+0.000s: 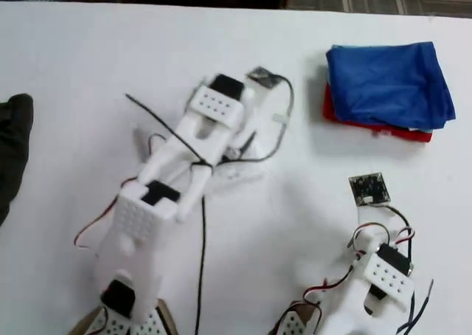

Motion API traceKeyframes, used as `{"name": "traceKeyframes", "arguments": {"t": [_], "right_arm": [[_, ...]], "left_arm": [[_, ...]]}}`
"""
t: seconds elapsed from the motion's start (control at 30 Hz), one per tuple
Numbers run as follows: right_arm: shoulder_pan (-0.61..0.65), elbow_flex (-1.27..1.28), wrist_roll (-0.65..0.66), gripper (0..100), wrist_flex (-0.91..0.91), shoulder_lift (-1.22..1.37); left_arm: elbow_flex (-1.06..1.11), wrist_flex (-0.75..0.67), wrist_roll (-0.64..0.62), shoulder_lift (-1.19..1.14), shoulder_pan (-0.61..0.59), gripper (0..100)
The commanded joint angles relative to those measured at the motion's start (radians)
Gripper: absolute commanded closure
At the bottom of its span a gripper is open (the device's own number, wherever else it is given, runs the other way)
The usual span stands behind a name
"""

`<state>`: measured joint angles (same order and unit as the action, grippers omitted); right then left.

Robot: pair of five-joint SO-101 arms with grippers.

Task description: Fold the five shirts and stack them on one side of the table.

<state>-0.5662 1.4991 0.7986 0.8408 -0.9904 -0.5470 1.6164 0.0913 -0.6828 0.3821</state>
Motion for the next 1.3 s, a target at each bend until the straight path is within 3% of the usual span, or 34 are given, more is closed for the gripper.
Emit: {"name": "traceKeyframes", "arguments": {"t": [0.0,0.3,0.53,0.77,1.1,1.27], "right_arm": [[-0.01,-0.002,-0.009,97.9,-0.025,-0.022],[-0.01,-0.002,-0.009,97.9,-0.025,-0.022],[-0.01,-0.002,-0.009,97.9,-0.025,-0.022],[-0.01,-0.002,-0.009,97.9,-0.025,-0.022],[-0.01,-0.002,-0.009,97.9,-0.025,-0.022],[-0.01,-0.002,-0.009,97.9,-0.025,-0.022]], "left_arm": [[0.004,-0.005,-0.003,0.014,0.057,97],[-0.117,0.121,0.005,0.118,0.103,97],[-0.2,-0.026,-0.003,0.101,-0.127,98],[-0.206,-0.009,0.005,-0.094,-0.328,98],[-0.209,-0.034,0.066,-0.187,-0.454,98],[-0.209,0.006,0.06,-0.141,-0.448,98]]}}
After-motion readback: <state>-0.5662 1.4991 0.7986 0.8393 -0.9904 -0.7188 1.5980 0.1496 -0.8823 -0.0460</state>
